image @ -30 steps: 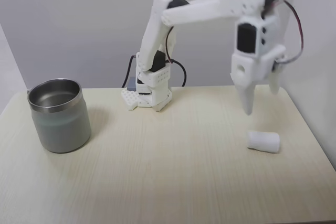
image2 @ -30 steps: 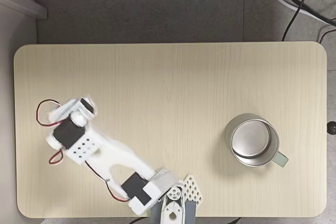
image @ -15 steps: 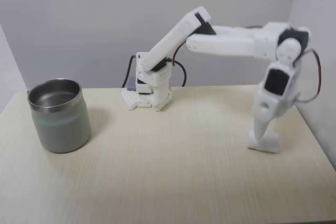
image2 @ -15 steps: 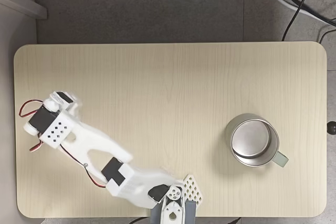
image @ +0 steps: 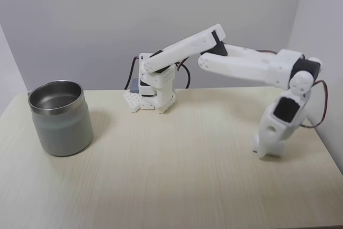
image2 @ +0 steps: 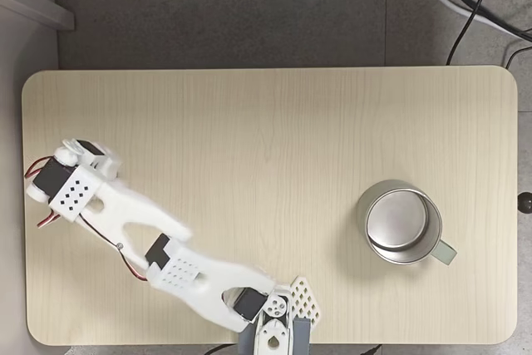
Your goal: Grasp a dressing and put it in the cup.
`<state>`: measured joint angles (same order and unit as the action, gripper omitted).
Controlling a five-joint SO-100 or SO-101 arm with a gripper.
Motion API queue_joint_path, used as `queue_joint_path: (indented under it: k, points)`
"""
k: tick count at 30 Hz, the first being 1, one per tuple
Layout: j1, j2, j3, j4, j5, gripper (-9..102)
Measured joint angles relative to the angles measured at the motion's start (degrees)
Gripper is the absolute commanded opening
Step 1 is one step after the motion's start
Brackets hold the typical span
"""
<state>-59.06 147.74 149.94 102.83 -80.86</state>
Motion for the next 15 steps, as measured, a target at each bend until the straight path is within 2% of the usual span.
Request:
queue_joint_path:
  k: [1,4,6,15]
  points:
    - [0.0,0.6,0.4,0.0,0.2,27]
    - [-0.2,1.3,0.4,0.0,0.4,7]
    - [-0.4,1.8,1.3,0.0,1.1,0]
    - [-2.0,3.8,5.6,0.0,4.6,0]
